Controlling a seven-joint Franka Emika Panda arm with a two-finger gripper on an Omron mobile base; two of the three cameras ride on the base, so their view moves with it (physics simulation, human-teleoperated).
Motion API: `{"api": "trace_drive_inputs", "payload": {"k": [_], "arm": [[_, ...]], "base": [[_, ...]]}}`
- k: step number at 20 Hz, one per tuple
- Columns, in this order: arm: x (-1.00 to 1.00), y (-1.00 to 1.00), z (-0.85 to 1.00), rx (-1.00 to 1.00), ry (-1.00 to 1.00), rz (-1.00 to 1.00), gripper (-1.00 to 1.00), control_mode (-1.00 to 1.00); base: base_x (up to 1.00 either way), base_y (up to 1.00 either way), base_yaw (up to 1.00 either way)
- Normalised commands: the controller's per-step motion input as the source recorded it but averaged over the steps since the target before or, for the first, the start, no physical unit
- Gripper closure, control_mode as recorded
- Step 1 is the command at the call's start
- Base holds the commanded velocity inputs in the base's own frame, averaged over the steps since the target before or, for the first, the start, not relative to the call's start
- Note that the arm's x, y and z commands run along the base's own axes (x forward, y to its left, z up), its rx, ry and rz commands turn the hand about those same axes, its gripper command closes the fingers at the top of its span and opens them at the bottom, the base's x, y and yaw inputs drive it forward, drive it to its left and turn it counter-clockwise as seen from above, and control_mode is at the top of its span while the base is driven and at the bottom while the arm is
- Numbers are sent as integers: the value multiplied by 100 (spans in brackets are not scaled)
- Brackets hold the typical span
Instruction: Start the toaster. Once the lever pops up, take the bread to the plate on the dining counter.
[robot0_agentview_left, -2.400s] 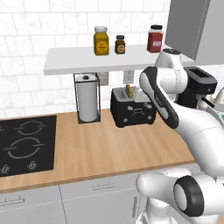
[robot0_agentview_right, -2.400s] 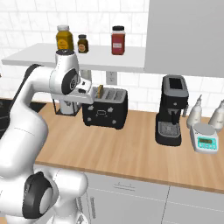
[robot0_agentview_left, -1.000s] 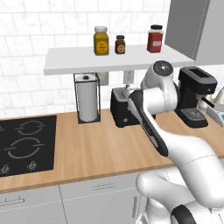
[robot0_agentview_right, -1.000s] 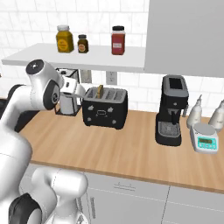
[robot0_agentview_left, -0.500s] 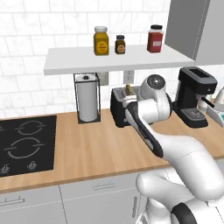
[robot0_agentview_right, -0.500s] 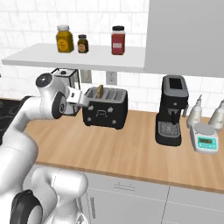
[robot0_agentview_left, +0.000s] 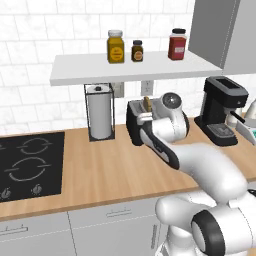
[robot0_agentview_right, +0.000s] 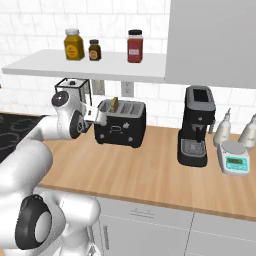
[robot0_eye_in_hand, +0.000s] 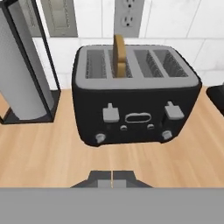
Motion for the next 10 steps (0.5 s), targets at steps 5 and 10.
{"api": "trace_drive_inputs", "payload": {"k": [5, 10], "arm": [[39, -9, -20, 0, 0, 0, 100, -100], [43, -14, -26, 0, 0, 0, 100, -100]], "base": [[0, 0, 0], [0, 0, 0]]}}
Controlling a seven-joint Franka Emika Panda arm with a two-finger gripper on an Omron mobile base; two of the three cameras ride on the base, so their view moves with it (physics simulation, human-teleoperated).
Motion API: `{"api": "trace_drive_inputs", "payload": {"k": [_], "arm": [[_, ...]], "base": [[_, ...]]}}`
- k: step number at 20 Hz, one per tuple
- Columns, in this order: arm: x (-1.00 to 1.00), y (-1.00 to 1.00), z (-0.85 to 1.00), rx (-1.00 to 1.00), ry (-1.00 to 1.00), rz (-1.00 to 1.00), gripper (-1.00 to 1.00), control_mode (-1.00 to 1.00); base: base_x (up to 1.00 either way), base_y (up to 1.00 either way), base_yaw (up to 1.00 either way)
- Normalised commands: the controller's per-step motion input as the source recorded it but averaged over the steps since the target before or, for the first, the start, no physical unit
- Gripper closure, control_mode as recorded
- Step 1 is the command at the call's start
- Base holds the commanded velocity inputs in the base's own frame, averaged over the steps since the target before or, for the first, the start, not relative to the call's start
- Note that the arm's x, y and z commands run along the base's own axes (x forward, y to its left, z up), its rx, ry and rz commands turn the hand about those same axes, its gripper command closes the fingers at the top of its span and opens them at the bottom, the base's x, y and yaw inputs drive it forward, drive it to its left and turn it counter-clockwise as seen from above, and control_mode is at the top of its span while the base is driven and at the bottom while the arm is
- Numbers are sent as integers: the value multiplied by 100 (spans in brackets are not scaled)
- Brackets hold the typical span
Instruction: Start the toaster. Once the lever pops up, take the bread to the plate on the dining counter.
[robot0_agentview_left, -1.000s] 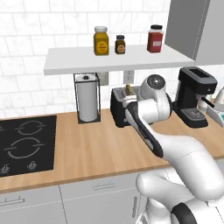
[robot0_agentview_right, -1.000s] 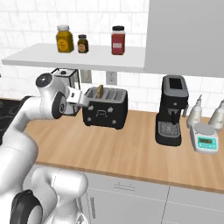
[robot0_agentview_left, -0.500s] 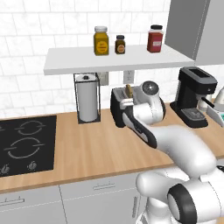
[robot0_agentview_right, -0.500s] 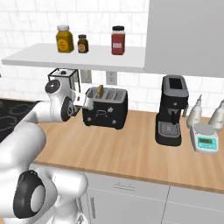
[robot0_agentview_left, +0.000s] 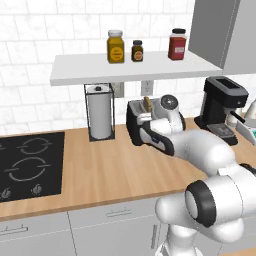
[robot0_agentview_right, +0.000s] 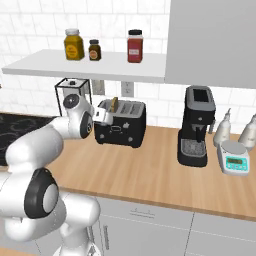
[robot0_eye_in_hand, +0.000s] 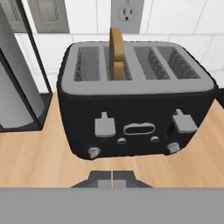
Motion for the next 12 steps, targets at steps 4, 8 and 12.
{"api": "trace_drive_inputs", "payload": {"k": [4, 8, 12], "arm": [[39, -3, -29, 0, 0, 0, 100, -100], [26, 0, -24, 0, 0, 0, 100, -100], [28, 0, -14, 0, 0, 0, 100, -100]], "base": [[0, 0, 0], [0, 0, 0], [0, 0, 0]]}}
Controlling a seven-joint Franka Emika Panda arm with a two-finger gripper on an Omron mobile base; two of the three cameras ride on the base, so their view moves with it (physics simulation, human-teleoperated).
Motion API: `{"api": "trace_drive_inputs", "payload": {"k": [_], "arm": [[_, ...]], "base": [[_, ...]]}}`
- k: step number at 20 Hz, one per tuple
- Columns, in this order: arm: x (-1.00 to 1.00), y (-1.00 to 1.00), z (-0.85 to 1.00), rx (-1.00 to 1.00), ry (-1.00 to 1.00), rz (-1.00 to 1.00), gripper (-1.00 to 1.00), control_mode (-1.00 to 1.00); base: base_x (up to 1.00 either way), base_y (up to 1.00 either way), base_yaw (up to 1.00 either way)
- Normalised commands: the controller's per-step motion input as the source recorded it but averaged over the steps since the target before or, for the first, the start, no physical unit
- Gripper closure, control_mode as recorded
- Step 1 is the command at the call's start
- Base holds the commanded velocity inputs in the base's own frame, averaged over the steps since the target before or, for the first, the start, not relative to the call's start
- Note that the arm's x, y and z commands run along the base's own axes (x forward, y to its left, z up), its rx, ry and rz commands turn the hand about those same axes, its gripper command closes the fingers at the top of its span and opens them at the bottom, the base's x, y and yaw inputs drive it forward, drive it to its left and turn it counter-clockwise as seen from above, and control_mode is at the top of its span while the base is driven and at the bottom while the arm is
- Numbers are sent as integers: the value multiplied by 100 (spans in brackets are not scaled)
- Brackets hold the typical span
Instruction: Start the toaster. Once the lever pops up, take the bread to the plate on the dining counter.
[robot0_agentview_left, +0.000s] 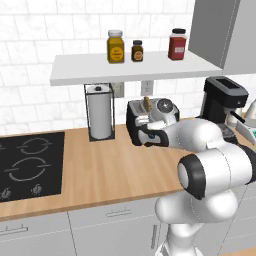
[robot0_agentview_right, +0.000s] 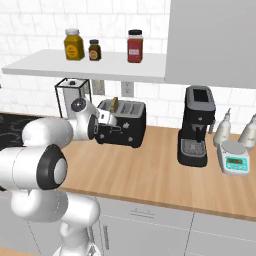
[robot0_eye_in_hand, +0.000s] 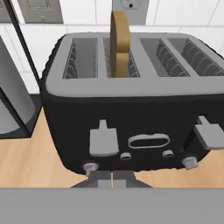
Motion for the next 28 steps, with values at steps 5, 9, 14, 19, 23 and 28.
{"api": "trace_drive_inputs", "payload": {"k": [5, 9, 14, 19, 23, 28], "arm": [[32, 0, -10, 0, 0, 0, 100, -100], [26, 0, -15, 0, 0, 0, 100, -100], [16, 0, -21, 0, 0, 0, 100, -100], [12, 0, -24, 0, 0, 0, 100, -100], [6, 0, -33, 0, 0, 0, 100, -100], [-9, 0, -59, 0, 0, 0, 100, -100]], "base": [[0, 0, 0], [0, 0, 0], [0, 0, 0], [0, 0, 0], [0, 0, 0], [0, 0, 0]]}}
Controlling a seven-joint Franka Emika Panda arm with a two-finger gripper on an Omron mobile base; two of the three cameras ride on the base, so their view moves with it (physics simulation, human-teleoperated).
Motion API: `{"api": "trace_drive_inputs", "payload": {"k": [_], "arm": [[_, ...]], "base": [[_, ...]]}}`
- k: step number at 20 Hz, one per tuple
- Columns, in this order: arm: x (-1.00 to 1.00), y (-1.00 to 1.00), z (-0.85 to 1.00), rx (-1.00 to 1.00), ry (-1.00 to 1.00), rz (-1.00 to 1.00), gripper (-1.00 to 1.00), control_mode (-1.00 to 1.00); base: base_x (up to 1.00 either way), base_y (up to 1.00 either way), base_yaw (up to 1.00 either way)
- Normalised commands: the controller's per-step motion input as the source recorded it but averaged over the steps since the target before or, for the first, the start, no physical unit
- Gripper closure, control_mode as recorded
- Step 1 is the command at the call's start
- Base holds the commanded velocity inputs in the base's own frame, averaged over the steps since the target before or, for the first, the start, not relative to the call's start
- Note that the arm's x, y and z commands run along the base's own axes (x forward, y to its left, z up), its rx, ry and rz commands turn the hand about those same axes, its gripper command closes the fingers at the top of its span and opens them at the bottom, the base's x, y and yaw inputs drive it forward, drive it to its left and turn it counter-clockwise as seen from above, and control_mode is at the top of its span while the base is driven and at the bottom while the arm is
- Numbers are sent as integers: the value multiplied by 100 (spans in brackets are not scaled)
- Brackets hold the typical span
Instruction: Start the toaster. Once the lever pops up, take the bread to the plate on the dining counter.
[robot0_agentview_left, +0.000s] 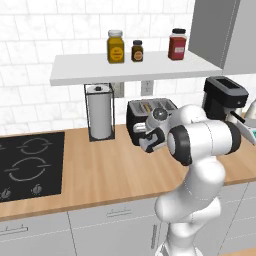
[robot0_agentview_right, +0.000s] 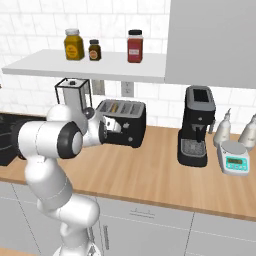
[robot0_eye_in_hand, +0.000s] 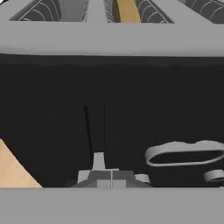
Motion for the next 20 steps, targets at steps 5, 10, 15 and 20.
{"api": "trace_drive_inputs", "payload": {"k": [5, 10, 15, 20], "arm": [[-9, 0, -70, 0, 0, 0, 100, -100], [-7, 0, -68, 0, 0, 0, 100, -100], [-72, 1, 10, 1, -7, 0, 100, -100], [-71, 0, 100, 10, -19, 0, 100, -100]], "base": [[0, 0, 0], [0, 0, 0], [0, 0, 0], [0, 0, 0]]}}
